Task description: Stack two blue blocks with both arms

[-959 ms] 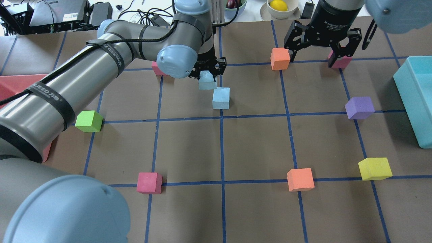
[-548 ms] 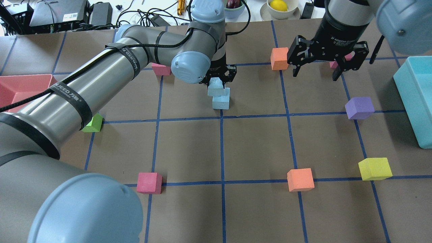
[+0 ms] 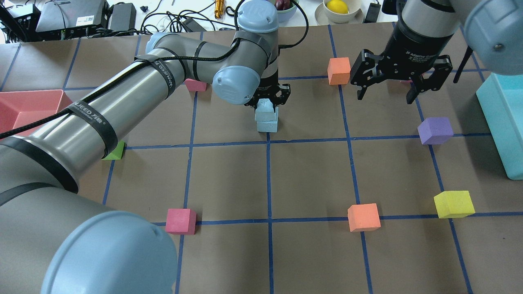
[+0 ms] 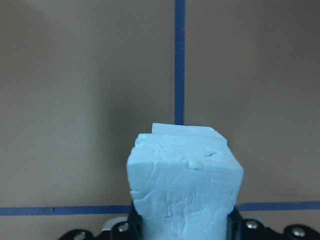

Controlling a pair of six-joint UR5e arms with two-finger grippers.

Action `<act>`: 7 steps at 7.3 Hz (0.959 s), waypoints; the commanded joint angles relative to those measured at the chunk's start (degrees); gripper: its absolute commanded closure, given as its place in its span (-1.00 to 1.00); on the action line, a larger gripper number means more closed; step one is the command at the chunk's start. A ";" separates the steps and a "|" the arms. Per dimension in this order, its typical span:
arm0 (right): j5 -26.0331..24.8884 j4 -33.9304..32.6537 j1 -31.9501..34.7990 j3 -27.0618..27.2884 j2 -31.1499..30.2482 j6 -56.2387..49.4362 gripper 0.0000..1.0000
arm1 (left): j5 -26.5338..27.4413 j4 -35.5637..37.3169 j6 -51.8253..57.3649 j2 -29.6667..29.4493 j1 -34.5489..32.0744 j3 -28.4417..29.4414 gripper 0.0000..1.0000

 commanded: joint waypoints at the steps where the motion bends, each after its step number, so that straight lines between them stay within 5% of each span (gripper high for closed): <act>1: -0.09 0.35 -0.15 0.02 -0.04 0.04 -1.00 | -0.65 -0.07 -0.04 -0.31 -0.12 -0.01 0.93; 2: -0.70 0.35 -0.15 0.02 -0.04 -0.05 -1.00 | -0.65 -0.07 -0.30 -0.49 -0.12 -0.09 -0.46; 3: -1.92 0.43 -0.15 0.02 -0.04 -0.05 -1.00 | -0.57 -0.15 -0.47 -0.58 -0.12 -0.10 -0.95; 7: -1.94 0.35 -0.15 0.02 -0.13 0.13 -1.00 | -0.39 -1.54 -0.21 2.92 0.66 -0.27 -1.00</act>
